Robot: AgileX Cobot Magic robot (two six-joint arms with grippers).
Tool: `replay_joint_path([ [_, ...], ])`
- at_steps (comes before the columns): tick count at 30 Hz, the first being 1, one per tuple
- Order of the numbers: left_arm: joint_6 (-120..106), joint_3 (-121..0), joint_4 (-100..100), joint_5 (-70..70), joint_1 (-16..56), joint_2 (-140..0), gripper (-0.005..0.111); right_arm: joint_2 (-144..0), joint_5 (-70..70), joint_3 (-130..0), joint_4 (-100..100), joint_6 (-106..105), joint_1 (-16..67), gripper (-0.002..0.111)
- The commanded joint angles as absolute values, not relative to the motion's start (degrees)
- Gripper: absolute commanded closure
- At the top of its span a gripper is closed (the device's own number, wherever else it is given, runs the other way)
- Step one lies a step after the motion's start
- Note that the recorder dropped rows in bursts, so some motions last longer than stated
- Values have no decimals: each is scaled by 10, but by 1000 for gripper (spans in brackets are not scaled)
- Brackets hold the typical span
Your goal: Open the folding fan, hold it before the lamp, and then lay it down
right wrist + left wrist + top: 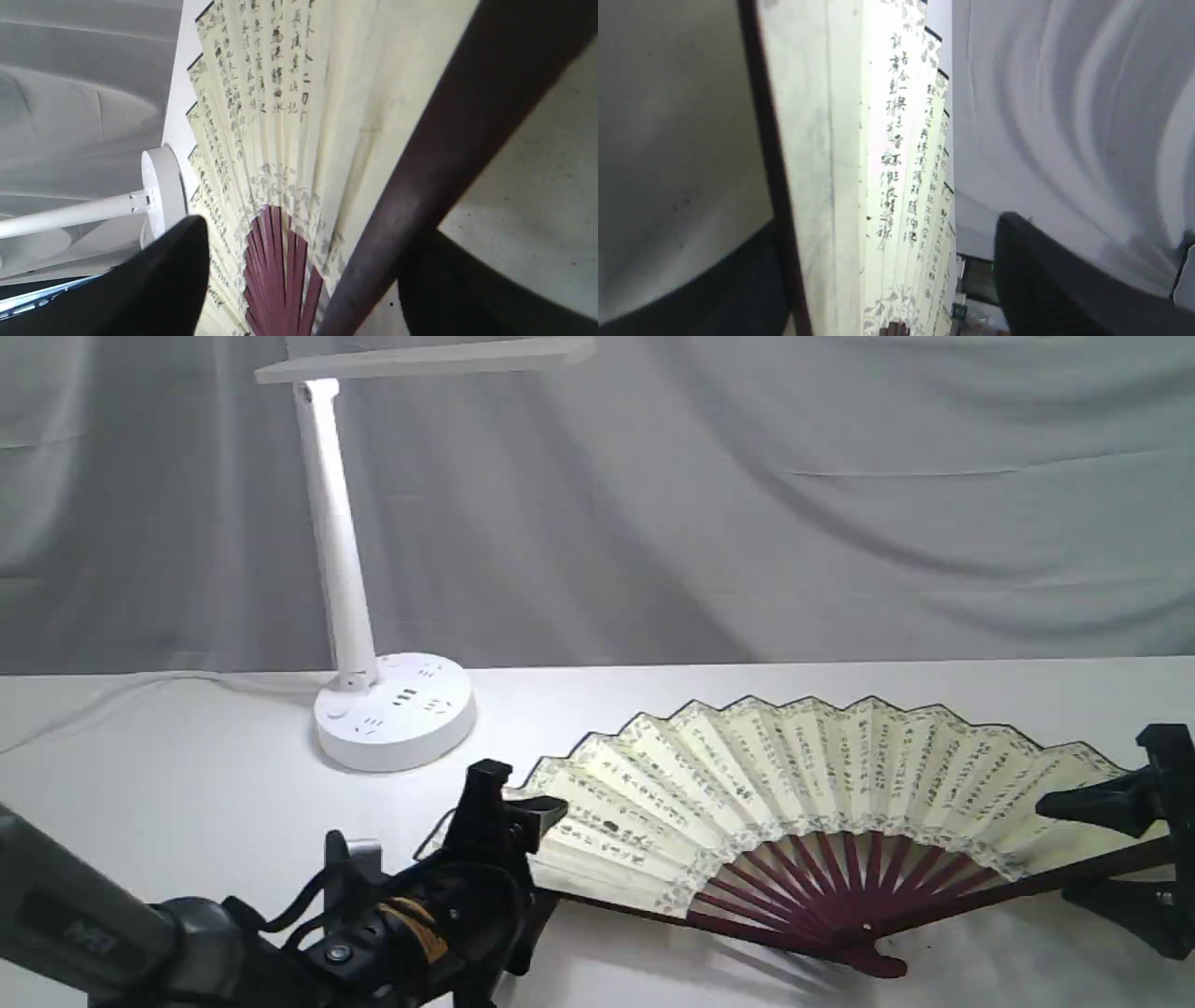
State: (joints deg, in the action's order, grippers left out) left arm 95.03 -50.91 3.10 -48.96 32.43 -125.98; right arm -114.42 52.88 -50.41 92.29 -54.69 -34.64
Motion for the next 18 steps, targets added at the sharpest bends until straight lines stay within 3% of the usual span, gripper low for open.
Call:
replay_joint_path([
  [1,969,-510,-42,-474,298,-1247,46,-1145,518,-501,920,-555,-348,49],
  [10,972,-510,-171,-302,247,-1185,47,-1145,500,-501,897,-517,-348,49],
  [18,951,-510,-241,-176,245,-1133,47,-1141,474,-501,780,-445,-348,49],
])
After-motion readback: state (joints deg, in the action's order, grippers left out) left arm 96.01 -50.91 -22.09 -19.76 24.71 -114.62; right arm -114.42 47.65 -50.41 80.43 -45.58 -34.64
